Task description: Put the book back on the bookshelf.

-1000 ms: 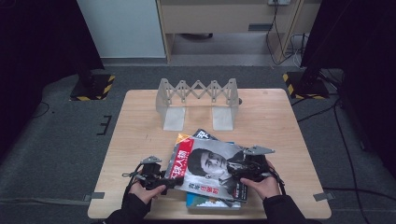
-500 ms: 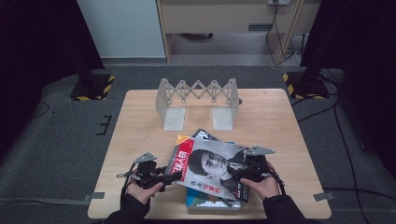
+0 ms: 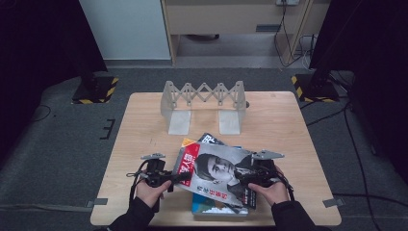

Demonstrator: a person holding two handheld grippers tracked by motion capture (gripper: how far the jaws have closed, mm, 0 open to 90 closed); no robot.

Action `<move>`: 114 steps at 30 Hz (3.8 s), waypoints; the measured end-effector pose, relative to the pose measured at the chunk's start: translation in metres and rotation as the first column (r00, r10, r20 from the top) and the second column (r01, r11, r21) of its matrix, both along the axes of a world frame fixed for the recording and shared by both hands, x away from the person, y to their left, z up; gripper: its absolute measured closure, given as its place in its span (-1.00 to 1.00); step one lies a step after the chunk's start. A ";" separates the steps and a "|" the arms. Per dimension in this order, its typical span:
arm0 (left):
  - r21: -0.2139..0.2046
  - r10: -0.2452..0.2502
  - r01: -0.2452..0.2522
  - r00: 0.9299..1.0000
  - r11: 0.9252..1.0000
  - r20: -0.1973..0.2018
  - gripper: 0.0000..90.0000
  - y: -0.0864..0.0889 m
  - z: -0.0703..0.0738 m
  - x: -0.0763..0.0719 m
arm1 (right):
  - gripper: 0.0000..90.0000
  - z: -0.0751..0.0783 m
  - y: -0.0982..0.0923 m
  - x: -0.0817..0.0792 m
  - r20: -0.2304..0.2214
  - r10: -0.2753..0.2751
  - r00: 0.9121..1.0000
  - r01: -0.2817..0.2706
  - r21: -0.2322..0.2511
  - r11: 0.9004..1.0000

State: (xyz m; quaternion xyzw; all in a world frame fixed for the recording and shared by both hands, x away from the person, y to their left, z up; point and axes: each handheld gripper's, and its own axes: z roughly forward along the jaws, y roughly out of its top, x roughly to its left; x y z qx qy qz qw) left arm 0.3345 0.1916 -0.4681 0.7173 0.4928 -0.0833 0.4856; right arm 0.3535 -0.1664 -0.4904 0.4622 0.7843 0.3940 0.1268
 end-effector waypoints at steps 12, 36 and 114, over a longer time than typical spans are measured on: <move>-0.025 0.006 -0.006 1.000 1.000 0.024 0.82 -0.002 0.028 0.013 | -0.85 0.009 -0.019 0.004 0.031 -0.058 0.998 0.058 0.021 0.998; -0.109 0.024 -0.013 0.996 0.994 0.092 0.92 -0.055 0.083 0.030 | -0.86 -0.005 -0.110 0.021 0.023 -0.327 0.945 0.328 -0.101 0.939; -0.175 0.378 -0.339 0.874 0.924 0.304 0.92 0.094 0.200 0.020 | -0.99 -0.049 -0.136 0.026 0.037 -0.319 0.947 0.321 -0.166 0.932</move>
